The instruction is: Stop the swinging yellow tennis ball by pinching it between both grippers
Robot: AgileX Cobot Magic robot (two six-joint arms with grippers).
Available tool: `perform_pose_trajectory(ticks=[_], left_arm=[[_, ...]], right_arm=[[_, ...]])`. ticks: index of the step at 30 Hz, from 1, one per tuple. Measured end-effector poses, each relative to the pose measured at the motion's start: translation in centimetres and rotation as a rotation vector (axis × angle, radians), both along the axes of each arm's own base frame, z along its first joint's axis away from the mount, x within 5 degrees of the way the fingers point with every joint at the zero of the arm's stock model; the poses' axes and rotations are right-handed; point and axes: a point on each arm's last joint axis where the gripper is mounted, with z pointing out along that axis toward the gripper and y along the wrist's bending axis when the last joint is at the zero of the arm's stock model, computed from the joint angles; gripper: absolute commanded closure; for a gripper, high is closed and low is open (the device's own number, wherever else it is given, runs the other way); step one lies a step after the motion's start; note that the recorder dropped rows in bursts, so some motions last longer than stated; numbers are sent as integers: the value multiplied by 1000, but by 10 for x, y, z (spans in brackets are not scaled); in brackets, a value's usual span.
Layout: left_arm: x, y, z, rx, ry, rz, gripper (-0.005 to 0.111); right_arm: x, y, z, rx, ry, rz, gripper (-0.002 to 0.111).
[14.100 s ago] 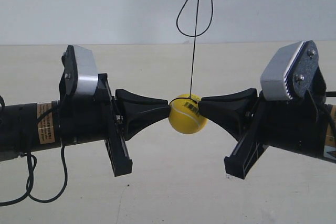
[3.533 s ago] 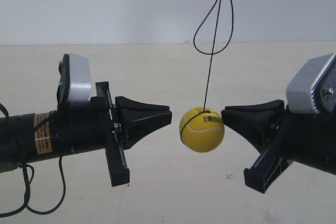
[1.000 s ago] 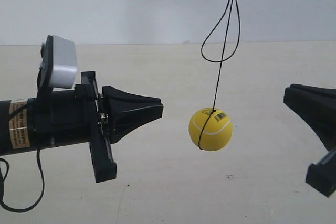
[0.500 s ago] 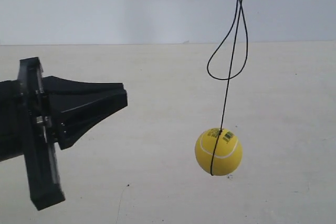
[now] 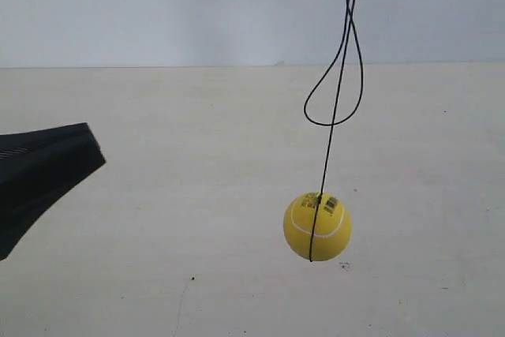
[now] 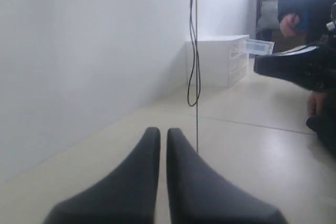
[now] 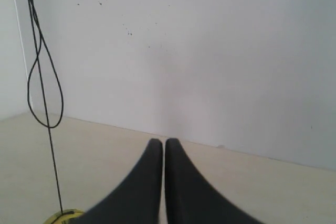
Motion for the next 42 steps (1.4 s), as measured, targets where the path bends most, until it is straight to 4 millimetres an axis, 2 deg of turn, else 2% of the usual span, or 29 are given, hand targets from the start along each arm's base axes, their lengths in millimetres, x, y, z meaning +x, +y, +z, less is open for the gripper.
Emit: perform_pose_trajectory(ticks=[7, 15, 42], left_arm=[[-19, 9, 16, -106, -53, -18, 102], [-31, 13, 22, -125, -114, -35, 102], [-33, 14, 23, -125, -123, -40, 102]], right_arm=[[0, 0, 0, 6, 2, 1, 108], [0, 0, 0, 30, 16, 5, 108], [0, 0, 0, 41, 21, 8, 108]])
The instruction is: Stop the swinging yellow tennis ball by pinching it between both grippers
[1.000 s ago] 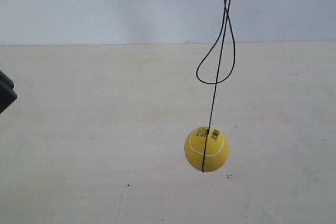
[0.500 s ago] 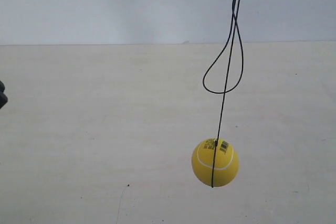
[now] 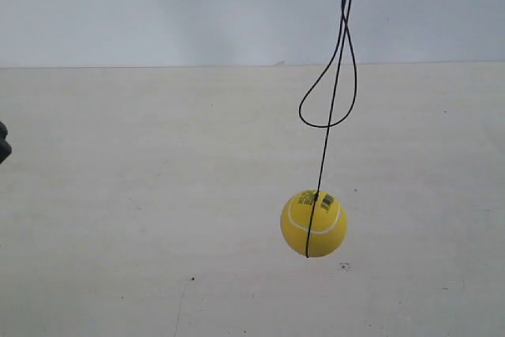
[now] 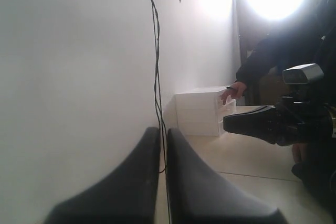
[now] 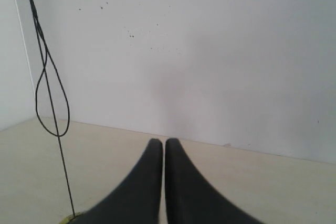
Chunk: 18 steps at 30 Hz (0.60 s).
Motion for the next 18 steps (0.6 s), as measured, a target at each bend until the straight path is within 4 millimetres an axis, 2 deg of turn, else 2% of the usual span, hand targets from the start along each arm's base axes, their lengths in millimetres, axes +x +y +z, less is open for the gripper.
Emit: perform_pose_trajectory(ticks=[7, 14, 18], left_arm=[[4, 3, 1, -45, 43, 37, 102], [23, 17, -6, -112, 249, 256, 102], [27, 26, -11, -106, 303, 371, 102]], right_arm=[[0, 0, 0, 0, -1, 1, 108], [0, 0, 0, 0, -1, 1, 108], [0, 0, 0, 0, -1, 1, 108]])
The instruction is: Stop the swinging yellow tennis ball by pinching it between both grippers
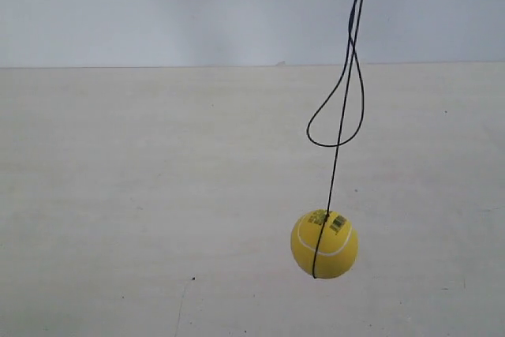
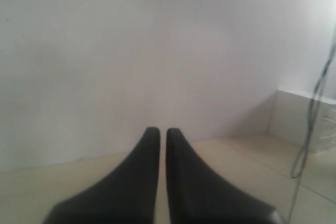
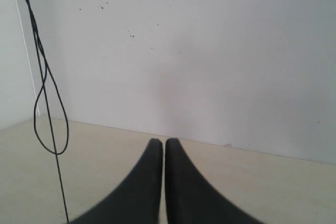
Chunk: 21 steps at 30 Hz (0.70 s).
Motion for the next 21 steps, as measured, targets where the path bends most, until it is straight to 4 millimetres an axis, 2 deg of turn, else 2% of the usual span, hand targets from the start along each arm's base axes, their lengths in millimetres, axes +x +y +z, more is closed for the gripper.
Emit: perform_pose_trajectory(ticks=[12, 17, 21], left_arm=[[-7, 21, -15, 53, -18, 190, 102], [-9, 39, -26, 20, 15, 366, 102], [-19, 55, -32, -62, 40, 528, 102]], right_arm=[[0, 0, 0, 0, 0, 0, 108], [0, 0, 0, 0, 0, 0, 108], [0, 0, 0, 0, 0, 0, 108]])
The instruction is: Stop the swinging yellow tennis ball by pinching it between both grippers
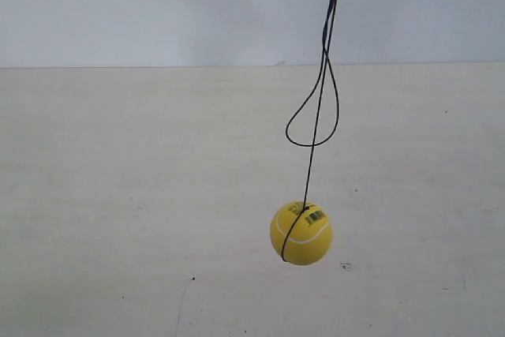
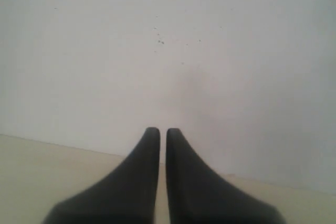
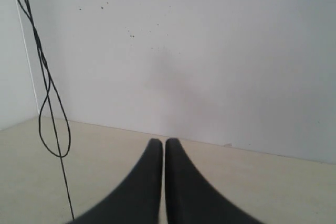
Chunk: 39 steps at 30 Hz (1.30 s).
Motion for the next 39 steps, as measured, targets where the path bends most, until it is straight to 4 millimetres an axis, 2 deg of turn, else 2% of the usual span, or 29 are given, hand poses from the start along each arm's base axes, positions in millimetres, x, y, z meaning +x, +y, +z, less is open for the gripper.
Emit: perform_pose_trajectory(ticks=[4, 9, 14, 25, 30, 34, 39], left_arm=[[-10, 8, -5, -13, 31, 116, 102], [-19, 9, -12, 7, 75, 145, 102], [-17, 9, -31, 72, 130, 154, 102], [-17, 9, -33, 193, 145, 165, 102], [-17, 9, -40, 304, 227, 159, 102], [-18, 9, -49, 322, 318, 143, 102], [-19, 9, -51, 325, 343, 139, 102]], right_arm=[[0, 0, 0, 0, 0, 0, 108], [0, 0, 0, -1, 1, -2, 108], [0, 0, 0, 1, -2, -2, 108], [0, 0, 0, 1, -3, -2, 108], [0, 0, 0, 1, -3, -2, 108], [0, 0, 0, 1, -3, -2, 108], [0, 0, 0, 1, -3, -2, 108]])
